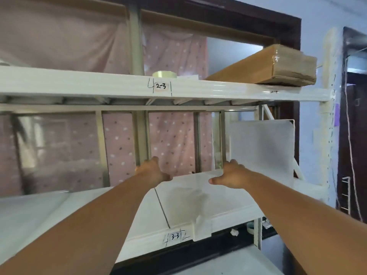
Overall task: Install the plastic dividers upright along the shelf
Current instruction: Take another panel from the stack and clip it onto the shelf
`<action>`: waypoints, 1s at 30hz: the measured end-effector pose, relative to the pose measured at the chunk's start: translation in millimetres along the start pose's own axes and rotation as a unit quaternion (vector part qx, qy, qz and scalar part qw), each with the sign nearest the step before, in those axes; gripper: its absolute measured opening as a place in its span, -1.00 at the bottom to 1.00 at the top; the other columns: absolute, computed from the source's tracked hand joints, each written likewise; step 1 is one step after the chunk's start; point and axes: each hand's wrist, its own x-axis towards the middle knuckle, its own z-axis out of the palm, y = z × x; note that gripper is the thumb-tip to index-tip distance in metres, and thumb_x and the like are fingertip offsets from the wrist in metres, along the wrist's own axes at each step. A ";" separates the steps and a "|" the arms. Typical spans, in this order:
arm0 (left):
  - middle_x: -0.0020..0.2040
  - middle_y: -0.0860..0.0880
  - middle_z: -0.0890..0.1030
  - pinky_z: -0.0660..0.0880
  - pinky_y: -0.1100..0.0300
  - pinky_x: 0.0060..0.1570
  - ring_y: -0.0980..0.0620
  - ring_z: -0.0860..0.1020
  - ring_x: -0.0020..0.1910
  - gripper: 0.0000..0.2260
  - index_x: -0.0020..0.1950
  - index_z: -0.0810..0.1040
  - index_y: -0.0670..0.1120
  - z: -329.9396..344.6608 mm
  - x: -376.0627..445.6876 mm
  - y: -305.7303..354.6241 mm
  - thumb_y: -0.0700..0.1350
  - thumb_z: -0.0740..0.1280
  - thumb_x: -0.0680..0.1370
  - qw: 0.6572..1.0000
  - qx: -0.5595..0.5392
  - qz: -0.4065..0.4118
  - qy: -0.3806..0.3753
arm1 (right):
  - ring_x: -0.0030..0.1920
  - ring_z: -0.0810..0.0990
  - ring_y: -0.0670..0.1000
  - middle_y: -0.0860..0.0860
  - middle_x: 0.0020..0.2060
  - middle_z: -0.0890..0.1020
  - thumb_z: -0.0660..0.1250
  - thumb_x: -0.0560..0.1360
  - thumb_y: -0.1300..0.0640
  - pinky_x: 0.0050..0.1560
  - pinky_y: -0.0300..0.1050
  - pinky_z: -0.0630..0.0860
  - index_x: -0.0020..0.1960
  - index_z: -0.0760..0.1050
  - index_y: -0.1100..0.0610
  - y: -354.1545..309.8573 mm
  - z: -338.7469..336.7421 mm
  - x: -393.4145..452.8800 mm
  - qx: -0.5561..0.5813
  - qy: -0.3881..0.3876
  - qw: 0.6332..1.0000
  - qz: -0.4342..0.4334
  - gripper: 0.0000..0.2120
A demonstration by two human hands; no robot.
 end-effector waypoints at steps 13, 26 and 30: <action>0.38 -0.15 0.54 0.57 -0.11 0.29 -0.24 0.54 0.31 -0.26 0.53 0.38 -0.05 -126.0 -77.4 -199.5 0.22 0.54 0.47 0.975 0.036 -0.196 0.093 | 0.48 0.26 0.27 0.17 0.58 0.12 0.36 0.37 -0.43 0.40 0.12 0.36 0.61 0.04 0.11 -235.4 46.8 15.7 0.010 -0.046 0.975 -0.218 0.04; 0.22 -0.11 0.59 0.67 0.00 0.01 -0.11 0.64 0.02 -0.21 0.57 0.34 -0.09 -207.6 -217.7 -357.7 0.23 0.54 0.48 0.915 0.072 -0.356 0.173 | 0.44 0.31 0.26 0.20 0.55 0.20 0.36 0.40 -0.40 0.36 0.10 0.39 0.57 0.15 0.15 -428.5 110.2 -65.3 -0.005 -0.110 0.911 -0.398 -0.03; 0.25 -0.14 0.58 0.66 0.02 0.00 -0.07 0.60 -0.02 -0.23 0.55 0.36 -0.10 -218.1 -251.6 -386.8 0.21 0.55 0.48 0.904 0.081 -0.384 0.171 | 0.34 0.44 0.23 0.17 0.49 0.30 0.42 0.37 -0.38 0.32 0.08 0.44 0.54 0.25 0.10 -472.3 129.8 -94.0 0.017 -0.152 0.882 -0.447 -0.08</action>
